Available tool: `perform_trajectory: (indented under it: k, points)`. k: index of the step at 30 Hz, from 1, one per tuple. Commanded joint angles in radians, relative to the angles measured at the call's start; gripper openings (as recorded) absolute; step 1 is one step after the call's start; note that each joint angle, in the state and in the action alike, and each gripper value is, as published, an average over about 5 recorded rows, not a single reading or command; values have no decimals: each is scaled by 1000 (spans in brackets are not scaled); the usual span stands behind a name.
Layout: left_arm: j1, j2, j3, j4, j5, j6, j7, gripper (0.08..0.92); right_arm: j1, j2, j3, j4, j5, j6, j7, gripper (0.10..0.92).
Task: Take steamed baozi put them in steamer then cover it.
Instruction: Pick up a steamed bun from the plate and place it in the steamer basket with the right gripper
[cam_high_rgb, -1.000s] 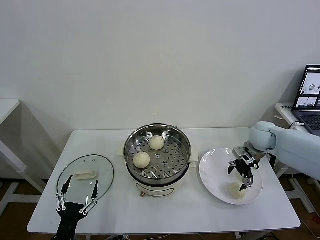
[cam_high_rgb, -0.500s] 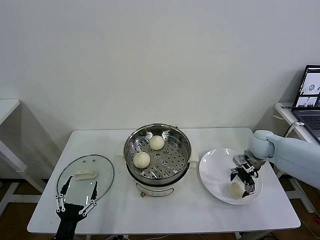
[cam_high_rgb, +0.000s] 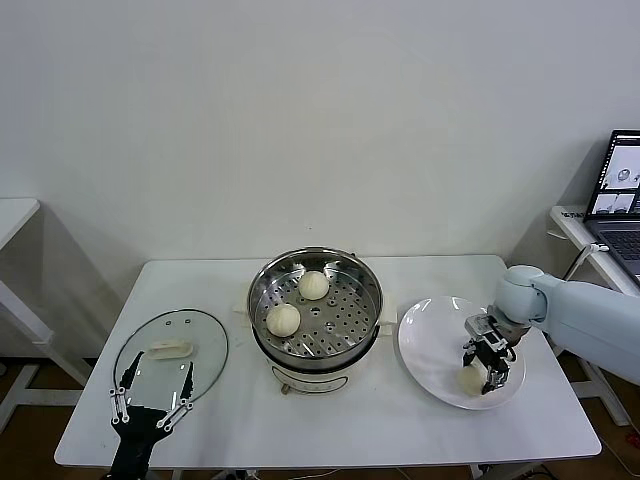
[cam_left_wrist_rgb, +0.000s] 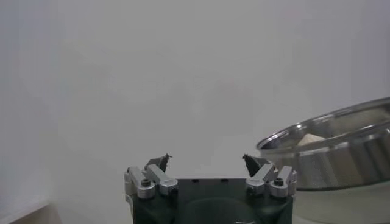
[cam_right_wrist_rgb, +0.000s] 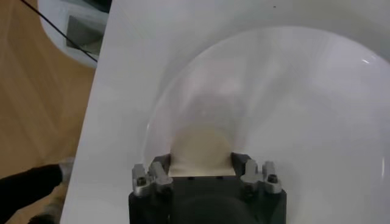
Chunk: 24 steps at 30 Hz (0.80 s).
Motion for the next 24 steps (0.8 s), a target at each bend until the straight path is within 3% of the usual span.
perform_trajectory:
  k: [1,7,12,24]
  points:
    - [1,4,0,-4,-1,1,-1,823,121,9,85,26,-43,102,-75,662]
    - [-2,6,4,-6,0,6,0,823,403,141,44,22,-23,376,-117,671]
    - [2,4,7,-12,2,7,0,823,552,312,-15,44,56,492,-89,678]
    - [18,3,-8,-24,5,-6,-3,823,514,527,-35,160,-62,692,-28,676]
